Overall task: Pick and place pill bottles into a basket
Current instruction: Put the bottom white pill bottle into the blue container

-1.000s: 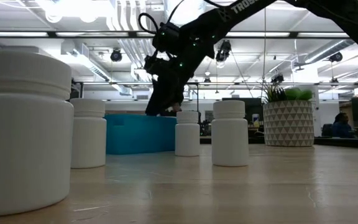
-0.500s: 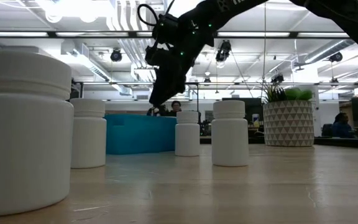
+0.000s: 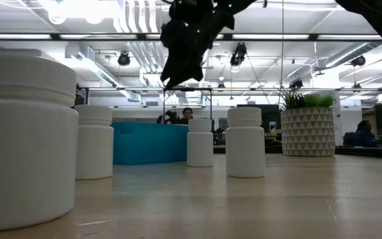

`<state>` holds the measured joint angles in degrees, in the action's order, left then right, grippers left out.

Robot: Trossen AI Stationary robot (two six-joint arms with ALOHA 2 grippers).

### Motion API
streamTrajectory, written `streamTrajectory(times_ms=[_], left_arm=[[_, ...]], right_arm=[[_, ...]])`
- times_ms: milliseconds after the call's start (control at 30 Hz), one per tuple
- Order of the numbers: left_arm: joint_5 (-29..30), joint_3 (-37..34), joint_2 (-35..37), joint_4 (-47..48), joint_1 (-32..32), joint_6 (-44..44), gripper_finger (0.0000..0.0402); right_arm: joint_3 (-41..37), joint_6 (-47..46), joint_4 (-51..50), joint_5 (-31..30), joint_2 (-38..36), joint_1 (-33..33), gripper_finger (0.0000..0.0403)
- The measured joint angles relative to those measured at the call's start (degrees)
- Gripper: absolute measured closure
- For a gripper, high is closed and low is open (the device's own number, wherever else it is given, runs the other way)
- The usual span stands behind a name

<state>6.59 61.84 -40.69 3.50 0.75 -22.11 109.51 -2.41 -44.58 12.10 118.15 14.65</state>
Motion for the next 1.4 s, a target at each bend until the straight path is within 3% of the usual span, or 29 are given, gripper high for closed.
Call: streamTrajectory(times_ms=[167, 467, 767, 1100, 1400], left_arm=[[-0.7, 0.0, 0.1, 0.7, 0.0, 0.0, 0.0402], [-8.6, 0.0, 0.6, 0.6, 0.0, -0.2, 0.0401], [-13.8, 0.0, 2.7, 0.5, 0.0, -3.2, 0.0401], [-20.1, 0.0, -0.8, -0.4, 1.2, -6.1, 0.0401], [-21.6, 0.1, -5.8, -5.5, 7.9, -5.5, 0.0401]], right_arm=[[0.0, -1.7, 1.1, 0.0, -2.8, -0.8, 0.0213], [-0.1, -6.3, 8.8, -5.9, -6.8, -2.8, 0.0213], [-0.1, -7.8, 9.2, -6.6, -7.5, -4.3, 0.0213], [-0.2, -6.6, 6.9, -6.1, -8.7, -8.0, 0.0213], [-0.5, -4.2, 6.3, -7.5, -13.4, -8.3, 0.0213]])
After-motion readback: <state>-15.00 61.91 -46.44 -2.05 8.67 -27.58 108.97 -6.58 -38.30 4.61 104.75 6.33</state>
